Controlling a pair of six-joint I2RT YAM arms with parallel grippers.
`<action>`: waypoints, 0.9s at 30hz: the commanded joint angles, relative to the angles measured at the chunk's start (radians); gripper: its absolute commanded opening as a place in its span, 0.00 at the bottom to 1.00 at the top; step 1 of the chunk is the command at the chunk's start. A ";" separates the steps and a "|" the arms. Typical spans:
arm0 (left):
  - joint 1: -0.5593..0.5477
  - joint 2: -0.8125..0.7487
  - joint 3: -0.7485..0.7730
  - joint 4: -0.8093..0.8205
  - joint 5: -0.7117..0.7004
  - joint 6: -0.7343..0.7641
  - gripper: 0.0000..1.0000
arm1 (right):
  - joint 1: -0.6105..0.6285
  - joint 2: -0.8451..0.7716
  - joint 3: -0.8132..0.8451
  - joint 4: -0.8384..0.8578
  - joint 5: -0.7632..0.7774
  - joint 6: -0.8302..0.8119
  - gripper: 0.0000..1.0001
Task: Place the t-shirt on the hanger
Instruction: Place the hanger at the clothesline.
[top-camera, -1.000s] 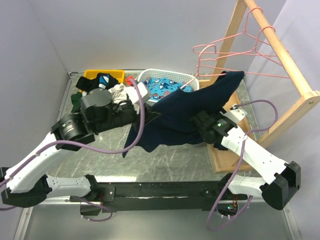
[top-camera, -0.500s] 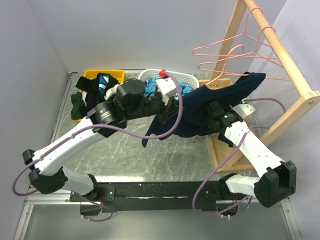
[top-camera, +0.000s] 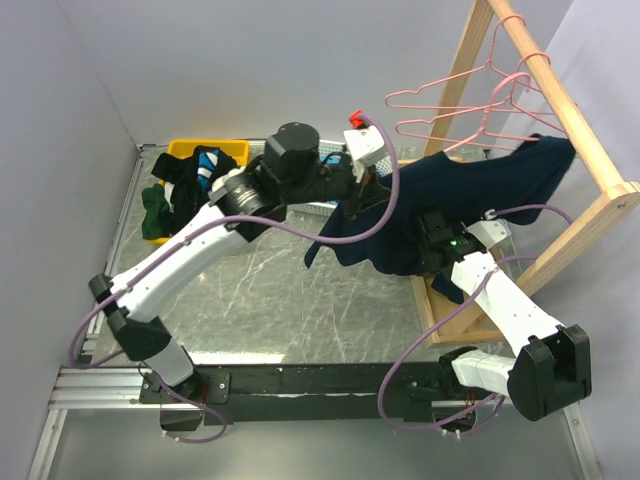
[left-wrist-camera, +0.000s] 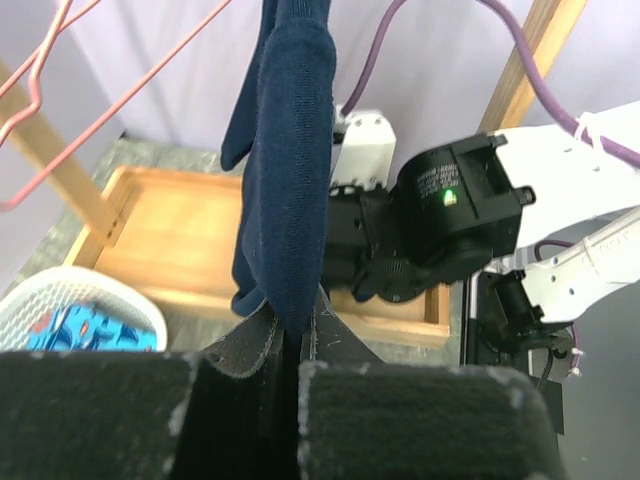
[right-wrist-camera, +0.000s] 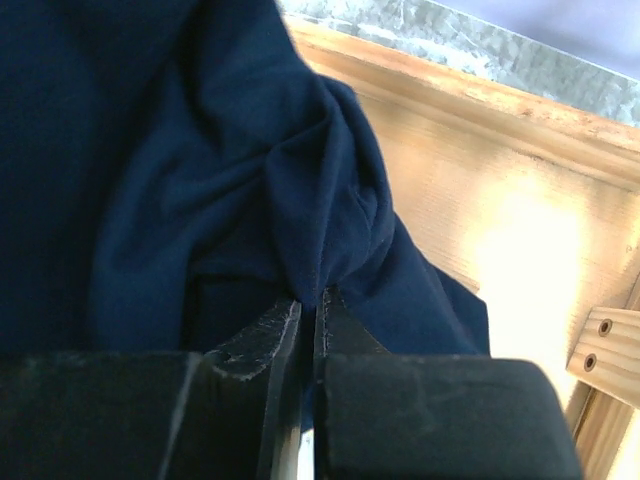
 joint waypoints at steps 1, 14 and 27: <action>-0.001 0.056 0.105 0.120 0.107 0.024 0.01 | -0.023 -0.037 -0.002 0.050 0.011 0.015 0.14; -0.001 0.193 0.249 0.098 0.110 0.053 0.01 | 0.000 -0.103 -0.015 0.114 -0.116 -0.120 0.78; -0.013 0.302 0.371 0.113 0.128 0.019 0.01 | 0.078 -0.152 -0.025 0.136 -0.170 -0.155 1.00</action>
